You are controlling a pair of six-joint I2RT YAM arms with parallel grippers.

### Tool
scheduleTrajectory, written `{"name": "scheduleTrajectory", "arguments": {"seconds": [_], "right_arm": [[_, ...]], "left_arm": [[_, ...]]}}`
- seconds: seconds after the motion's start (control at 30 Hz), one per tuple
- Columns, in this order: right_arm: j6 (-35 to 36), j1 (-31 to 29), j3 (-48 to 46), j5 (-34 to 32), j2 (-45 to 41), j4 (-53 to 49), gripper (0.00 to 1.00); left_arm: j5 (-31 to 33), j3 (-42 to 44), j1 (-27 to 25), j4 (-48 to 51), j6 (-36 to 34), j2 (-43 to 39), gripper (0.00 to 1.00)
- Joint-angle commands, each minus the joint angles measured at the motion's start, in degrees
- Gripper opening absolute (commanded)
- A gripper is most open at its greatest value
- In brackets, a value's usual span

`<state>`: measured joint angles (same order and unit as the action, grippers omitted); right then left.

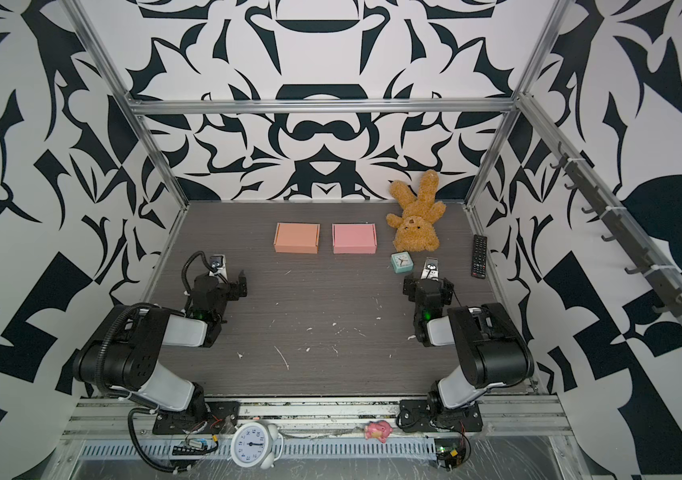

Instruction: Fold the paper box

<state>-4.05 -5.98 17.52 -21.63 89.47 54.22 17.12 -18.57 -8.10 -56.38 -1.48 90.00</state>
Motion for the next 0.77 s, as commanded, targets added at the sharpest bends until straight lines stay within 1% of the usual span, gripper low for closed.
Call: {"name": "scheduleTrajectory", "arguments": {"seconds": [0.0,0.47,0.63,0.67,0.7,0.73], "right_arm": [[0.4,0.2,1.0,-0.1,-0.5,1.3,0.99],[0.4,0.1,1.1,-0.1,-0.4,1.3,0.99],[0.4,0.2,1.4,-0.2,-0.3,0.8,0.99],[0.9,0.1,1.1,1.1,-0.5,1.4,0.99],[1.9,0.2,0.0,2.9,-0.8,3.4,0.99],[1.8,0.2,-1.8,3.4,-1.1,6.5,0.99]], "left_arm": [[0.5,-0.7,0.3,-1.8,0.1,0.4,0.99],[0.6,-0.9,0.3,-1.7,0.4,0.5,0.99],[-1.1,-1.6,1.2,0.0,1.1,0.3,0.99],[-1.1,-1.4,1.2,-0.2,1.1,0.3,0.99],[-1.1,-1.4,1.2,-0.3,1.0,0.2,0.99],[-1.1,-1.3,1.2,-0.3,0.7,0.1,0.99]]}}
